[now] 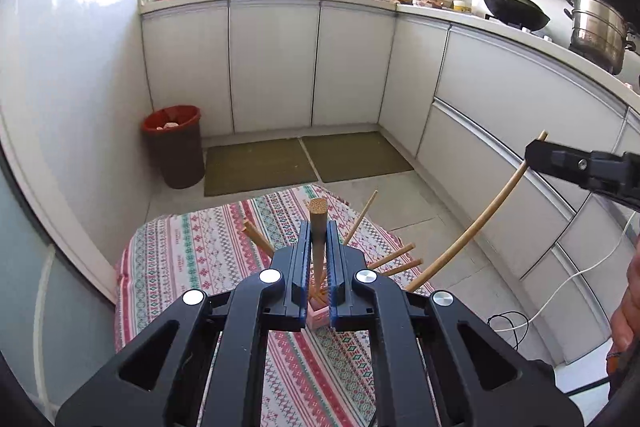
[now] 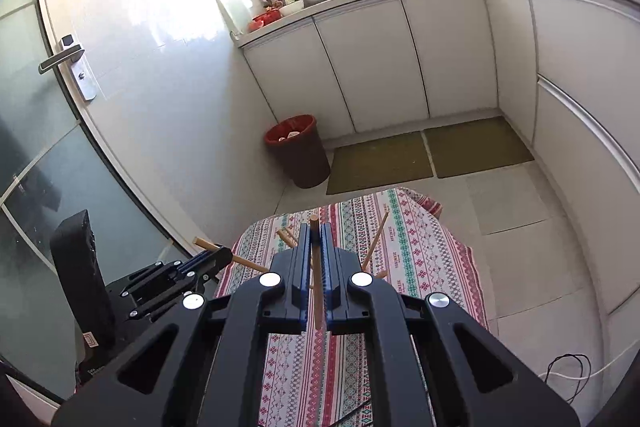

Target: Organize utensils

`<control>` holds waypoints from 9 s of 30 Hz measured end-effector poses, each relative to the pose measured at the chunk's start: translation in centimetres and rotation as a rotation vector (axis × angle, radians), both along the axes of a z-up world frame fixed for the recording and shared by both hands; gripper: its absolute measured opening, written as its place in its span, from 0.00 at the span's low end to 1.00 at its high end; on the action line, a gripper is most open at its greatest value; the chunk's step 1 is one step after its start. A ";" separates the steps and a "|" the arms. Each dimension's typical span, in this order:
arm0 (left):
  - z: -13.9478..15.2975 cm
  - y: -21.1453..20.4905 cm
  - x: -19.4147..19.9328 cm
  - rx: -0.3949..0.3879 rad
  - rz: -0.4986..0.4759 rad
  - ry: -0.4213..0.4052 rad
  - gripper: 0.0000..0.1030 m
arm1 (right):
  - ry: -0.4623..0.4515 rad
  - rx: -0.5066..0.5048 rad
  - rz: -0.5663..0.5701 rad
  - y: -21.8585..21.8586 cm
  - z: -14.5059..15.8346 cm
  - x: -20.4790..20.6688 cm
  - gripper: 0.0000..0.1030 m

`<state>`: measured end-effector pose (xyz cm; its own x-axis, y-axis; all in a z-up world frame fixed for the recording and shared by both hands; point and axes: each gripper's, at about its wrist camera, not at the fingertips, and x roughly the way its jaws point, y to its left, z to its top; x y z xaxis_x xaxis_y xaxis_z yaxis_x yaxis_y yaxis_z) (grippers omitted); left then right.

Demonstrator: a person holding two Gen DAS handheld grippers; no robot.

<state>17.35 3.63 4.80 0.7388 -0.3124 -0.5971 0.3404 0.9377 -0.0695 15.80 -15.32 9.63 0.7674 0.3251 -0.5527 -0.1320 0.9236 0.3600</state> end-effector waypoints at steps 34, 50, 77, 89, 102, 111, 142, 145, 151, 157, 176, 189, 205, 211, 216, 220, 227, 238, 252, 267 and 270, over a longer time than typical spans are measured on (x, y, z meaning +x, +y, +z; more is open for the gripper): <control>-2.9 6.5 1.1 -0.138 0.191 0.036 0.60 | 0.048 -0.039 -0.081 2.2 -5.6 7.9 0.27; -10.2 1.5 -1.7 0.028 0.105 0.238 0.85 | 0.100 0.009 -0.364 -5.6 -10.4 -1.5 0.89; -27.2 -9.0 -2.6 0.326 -0.161 0.595 0.86 | 0.310 -0.194 -0.450 -12.8 -24.6 -7.9 0.91; -30.4 -11.6 -2.4 0.388 -0.207 0.634 0.51 | 0.325 -0.198 -0.444 -12.4 -24.9 -7.3 0.91; -29.9 -12.0 -3.7 0.412 -0.243 0.583 0.25 | 0.346 -0.203 -0.441 -12.3 -25.4 -6.8 0.91; -29.6 -12.7 -5.0 0.425 -0.255 0.521 0.04 | 0.355 -0.211 -0.441 -12.1 -25.6 -6.6 0.91; -19.5 -2.3 -5.4 0.217 -0.064 0.355 0.04 | 0.861 -0.041 -0.545 -7.5 -34.3 1.1 0.50; -19.0 -2.5 -5.3 0.210 -0.060 0.341 0.04 | 0.838 -0.094 -0.586 -7.6 -34.0 1.5 0.24; -18.1 -2.1 -5.5 0.185 -0.045 0.321 0.04 | 0.755 0.020 -0.581 -8.4 -33.4 1.1 0.07; -16.8 -1.0 -5.9 0.101 -0.051 0.316 0.04 | 0.625 0.092 -0.512 -7.8 -30.7 -1.4 0.07; -2.8 -0.8 -7.8 -0.076 -0.075 0.056 0.04 | 0.161 0.158 -0.264 -7.0 -14.1 -7.2 0.07; 1.6 -1.8 -0.1 -0.089 0.024 -0.064 0.04 | -0.107 0.235 -0.272 -11.4 -0.9 -6.4 0.07; -2.2 2.5 2.1 -0.193 0.190 -0.019 0.41 | -0.143 0.157 -0.178 -6.7 1.8 -1.0 0.07; -2.7 5.3 1.3 -0.195 0.248 -0.017 0.45 | -0.108 0.085 -0.164 -3.3 -0.1 2.1 0.07; -3.9 6.8 1.2 -0.199 0.267 0.009 0.45 | -0.063 0.028 -0.176 -0.8 -3.5 5.8 0.07; -4.7 7.7 1.1 -0.192 0.280 0.021 0.48 | -0.025 -0.016 -0.175 0.6 -7.2 8.1 0.07; -2.7 7.6 -1.7 -0.127 0.344 -0.095 0.71 | -0.046 -0.007 -0.126 2.1 -7.4 6.8 0.32; 1.8 3.0 -9.3 -0.065 0.450 -0.240 0.93 | -0.190 -0.310 -0.339 0.6 -3.5 -5.4 0.93; 1.5 -0.7 -15.0 0.018 0.410 -0.150 0.93 | -0.081 -0.351 -0.351 0.1 -3.6 -11.6 0.94; 1.7 -1.2 -15.5 0.038 0.405 -0.141 0.93 | -0.072 -0.337 -0.337 0.3 -3.3 -12.3 0.93; 1.7 -1.3 -15.4 0.036 0.404 -0.139 0.93 | -0.066 -0.334 -0.336 0.2 -3.4 -12.1 0.93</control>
<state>1.95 2.30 6.48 0.8717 0.0374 -0.4887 -0.0506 0.9986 -0.0139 3.66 -15.15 6.27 0.8363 -0.1345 -0.5316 0.1814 0.9827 0.0368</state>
